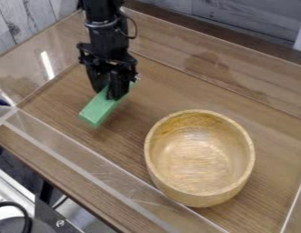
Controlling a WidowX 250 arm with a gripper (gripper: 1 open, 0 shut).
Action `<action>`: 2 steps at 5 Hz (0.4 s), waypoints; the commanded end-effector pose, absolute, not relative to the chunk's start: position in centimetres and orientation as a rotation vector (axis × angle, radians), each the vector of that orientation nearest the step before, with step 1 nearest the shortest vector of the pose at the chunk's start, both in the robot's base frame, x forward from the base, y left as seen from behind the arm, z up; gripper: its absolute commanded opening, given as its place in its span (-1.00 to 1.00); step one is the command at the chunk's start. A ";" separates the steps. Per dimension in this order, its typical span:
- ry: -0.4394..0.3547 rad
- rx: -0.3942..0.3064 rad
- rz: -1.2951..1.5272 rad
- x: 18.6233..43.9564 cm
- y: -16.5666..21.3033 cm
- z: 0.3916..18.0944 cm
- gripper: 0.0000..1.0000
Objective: Remove the green block from inside the brown bowl and put it on the table
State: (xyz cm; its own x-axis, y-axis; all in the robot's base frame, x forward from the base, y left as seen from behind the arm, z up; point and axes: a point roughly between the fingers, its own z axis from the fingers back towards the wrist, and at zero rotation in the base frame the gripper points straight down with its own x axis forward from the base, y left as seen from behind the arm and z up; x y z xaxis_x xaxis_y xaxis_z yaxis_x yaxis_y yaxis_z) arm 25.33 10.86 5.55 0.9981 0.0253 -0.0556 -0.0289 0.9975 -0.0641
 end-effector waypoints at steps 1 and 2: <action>0.014 -0.050 0.034 25.9 11.4 6.3 -1.00; 0.009 -0.052 0.032 26.0 11.4 6.3 -1.00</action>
